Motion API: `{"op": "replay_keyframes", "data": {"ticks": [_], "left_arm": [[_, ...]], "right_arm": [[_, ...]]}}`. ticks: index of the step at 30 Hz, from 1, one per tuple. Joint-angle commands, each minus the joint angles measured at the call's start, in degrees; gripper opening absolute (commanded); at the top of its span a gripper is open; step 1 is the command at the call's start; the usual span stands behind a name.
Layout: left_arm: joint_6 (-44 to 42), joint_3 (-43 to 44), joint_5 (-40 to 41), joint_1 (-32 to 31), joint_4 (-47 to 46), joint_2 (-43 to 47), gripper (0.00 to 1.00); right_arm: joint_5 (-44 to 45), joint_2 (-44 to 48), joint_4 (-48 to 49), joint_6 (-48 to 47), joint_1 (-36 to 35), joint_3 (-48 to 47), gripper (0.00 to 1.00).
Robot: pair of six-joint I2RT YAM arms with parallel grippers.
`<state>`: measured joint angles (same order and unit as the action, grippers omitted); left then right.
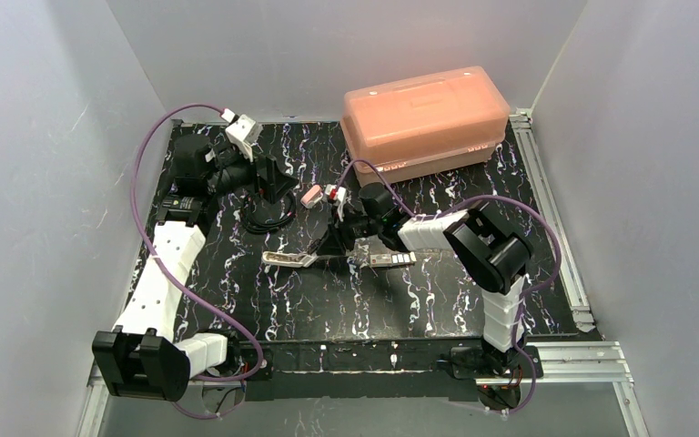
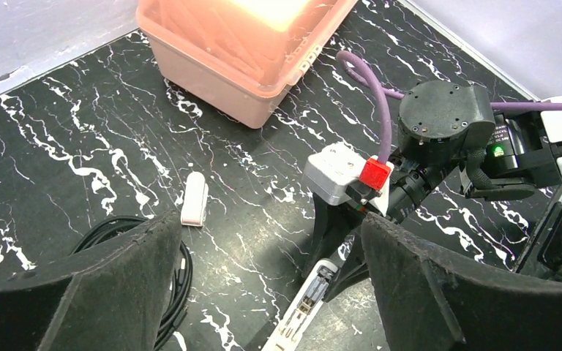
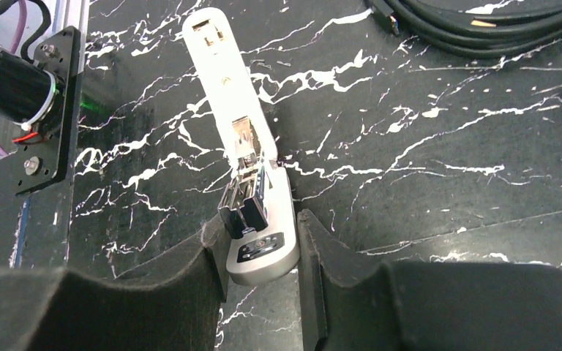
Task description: Load the staples into the stapler
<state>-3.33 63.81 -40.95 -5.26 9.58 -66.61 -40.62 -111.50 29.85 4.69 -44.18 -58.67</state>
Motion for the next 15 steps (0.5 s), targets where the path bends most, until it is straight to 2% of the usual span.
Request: {"op": "replay_keyframes", "data": {"ticks": [1,6,15], "left_arm": [[-0.3,0.0,0.4,0.6,1.0,1.5,0.90],[-1.7,-0.4,0.4,0.6,1.6,1.4,0.90],[-3.6,-1.6,0.1,0.6,2.1,1.5,0.91]], "right_arm": [[-0.2,-1.2,6.3,0.1,-0.2,-2.5,0.01],[-0.6,-2.1,7.1,-1.7,-0.1,-0.9,0.01],[-1.1,-4.8,8.8,-2.8,-0.3,0.8,0.19]]}}
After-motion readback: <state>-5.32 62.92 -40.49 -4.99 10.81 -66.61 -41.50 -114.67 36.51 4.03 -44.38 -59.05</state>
